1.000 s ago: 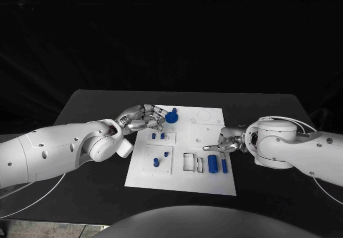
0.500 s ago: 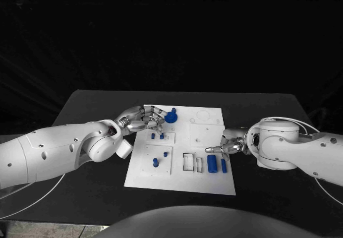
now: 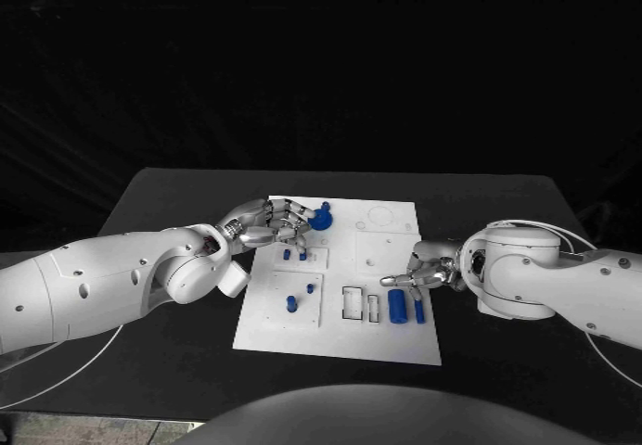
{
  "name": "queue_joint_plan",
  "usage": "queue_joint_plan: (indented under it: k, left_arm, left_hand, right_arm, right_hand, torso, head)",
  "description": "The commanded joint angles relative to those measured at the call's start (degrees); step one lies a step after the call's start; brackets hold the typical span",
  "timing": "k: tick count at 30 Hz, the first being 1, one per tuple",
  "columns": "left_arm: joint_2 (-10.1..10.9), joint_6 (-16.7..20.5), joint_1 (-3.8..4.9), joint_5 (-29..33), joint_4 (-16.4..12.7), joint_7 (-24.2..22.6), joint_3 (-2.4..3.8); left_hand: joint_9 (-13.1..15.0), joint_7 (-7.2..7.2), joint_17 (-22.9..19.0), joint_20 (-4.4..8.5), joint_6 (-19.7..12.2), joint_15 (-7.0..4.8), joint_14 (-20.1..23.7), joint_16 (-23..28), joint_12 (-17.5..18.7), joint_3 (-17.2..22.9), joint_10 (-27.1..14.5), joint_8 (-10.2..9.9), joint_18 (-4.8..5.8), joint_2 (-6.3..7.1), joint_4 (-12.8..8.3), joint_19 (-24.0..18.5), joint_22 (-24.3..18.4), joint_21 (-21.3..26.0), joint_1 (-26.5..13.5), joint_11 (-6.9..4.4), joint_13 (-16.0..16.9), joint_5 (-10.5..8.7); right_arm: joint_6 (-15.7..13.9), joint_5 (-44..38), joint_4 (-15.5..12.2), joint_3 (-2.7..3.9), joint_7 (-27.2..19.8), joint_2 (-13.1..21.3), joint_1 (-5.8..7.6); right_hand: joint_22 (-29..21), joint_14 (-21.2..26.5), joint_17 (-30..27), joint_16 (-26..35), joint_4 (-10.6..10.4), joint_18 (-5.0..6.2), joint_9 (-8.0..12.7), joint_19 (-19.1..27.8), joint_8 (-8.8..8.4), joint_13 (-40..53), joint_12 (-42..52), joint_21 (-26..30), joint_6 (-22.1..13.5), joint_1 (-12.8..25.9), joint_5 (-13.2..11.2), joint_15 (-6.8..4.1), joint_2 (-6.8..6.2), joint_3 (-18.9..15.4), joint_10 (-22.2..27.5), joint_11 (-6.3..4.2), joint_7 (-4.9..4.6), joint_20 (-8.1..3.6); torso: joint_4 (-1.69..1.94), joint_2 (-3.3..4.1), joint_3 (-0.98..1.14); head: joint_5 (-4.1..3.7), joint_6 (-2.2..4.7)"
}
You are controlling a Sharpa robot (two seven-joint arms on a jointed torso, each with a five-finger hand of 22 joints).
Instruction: Assemble the parts on the task board
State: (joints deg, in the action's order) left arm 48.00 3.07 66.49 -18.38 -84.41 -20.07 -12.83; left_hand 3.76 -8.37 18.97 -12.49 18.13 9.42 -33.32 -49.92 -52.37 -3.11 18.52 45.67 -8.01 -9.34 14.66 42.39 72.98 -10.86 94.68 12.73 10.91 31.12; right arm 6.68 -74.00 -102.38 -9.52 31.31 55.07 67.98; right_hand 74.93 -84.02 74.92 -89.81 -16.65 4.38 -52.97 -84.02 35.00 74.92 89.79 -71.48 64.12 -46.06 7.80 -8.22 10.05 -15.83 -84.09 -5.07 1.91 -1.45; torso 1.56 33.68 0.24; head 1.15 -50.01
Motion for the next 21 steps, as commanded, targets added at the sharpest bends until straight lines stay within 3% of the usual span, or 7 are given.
queue_joint_plan:
  k: [1,5,12,21]
  left_arm:
    - [-0.13,-1.45,-0.07,-0.27,0.0,-1.31,0.02]
    - [-0.22,-1.5,-0.09,-0.27,0.14,-1.34,0.02]
    - [-0.37,-1.87,-0.11,-0.27,0.17,-1.11,0.03]
    - [-0.55,-1.93,-0.12,-0.11,0.23,-1.03,0.03]
  left_hand:
    - [-0.03,-0.37,-0.07,0.14,0.36,-0.01,-0.25,0.35,0.4,0.37,0.32,-0.4,0.67,0.14,-0.09,-0.26,0.12,-0.19,0.67,0.03,-0.11,0.3]
    - [-0.04,-0.34,-0.1,0.15,0.33,-0.01,-0.25,0.39,0.49,0.45,0.38,-0.49,0.68,0.2,-0.06,-0.29,0.19,-0.2,0.68,0.03,-0.17,0.34]
    - [-0.04,-0.34,-0.16,0.17,0.35,0.0,-0.28,0.46,0.66,0.65,0.51,-0.62,0.71,0.22,0.03,-0.34,0.34,-0.23,0.67,0.04,-0.29,0.42]
    - [-0.04,-0.34,-0.16,0.17,0.35,0.0,-0.28,0.46,0.66,0.65,0.51,-0.62,0.71,0.22,0.03,-0.34,0.34,-0.23,0.67,0.04,-0.29,0.42]
  right_arm:
    - [-0.37,0.33,0.26,-0.01,-0.45,-0.27,-0.11]
    - [0.11,0.37,0.74,-0.01,-0.14,-0.72,-0.25]
    - [1.73,0.33,1.22,-0.01,0.83,-1.22,-0.52]
    - [3.14,0.25,1.14,-0.01,1.58,-1.32,-0.68]
  right_hand:
    - [9.86,-5.98,15.08,-0.19,0.06,-0.45,0.38,0.15,-1.4,15.08,0.21,0.48,-0.86,-1.08,0.45,0.13,0.19,-0.87,-5.91,-0.07,-0.14,-0.08]
    - [9.77,-5.98,15.08,-0.19,0.13,-0.39,1.16,0.28,-3.39,15.08,0.21,0.81,-1.1,-2.34,1.16,0.39,0.41,-1.64,-5.91,0.21,-0.47,0.15]
    - [9.71,-5.98,15.08,-0.19,0.34,-0.34,1.78,0.34,-5.2,15.08,0.21,1.03,-0.44,-4.61,2.8,0.59,0.44,-2.32,-5.91,0.4,-0.67,0.37]
    - [9.77,-5.98,15.08,-0.19,0.64,-0.37,1.25,0.26,-5.2,15.08,0.21,0.87,0.98,-6.45,2.7,0.52,-0.45,-3.15,-5.91,0.27,-0.46,0.37]
  torso:
    - [-0.04,0.02,0.01]
    - [0.01,0.04,0.01]
    - [-0.02,0.05,0.01]
    - [-0.02,-0.01,0.03]
  head:
    - [0.2,0.01]
    - [0.08,0.01]
    - [0.14,0.01]
    - [-0.08,0.01]
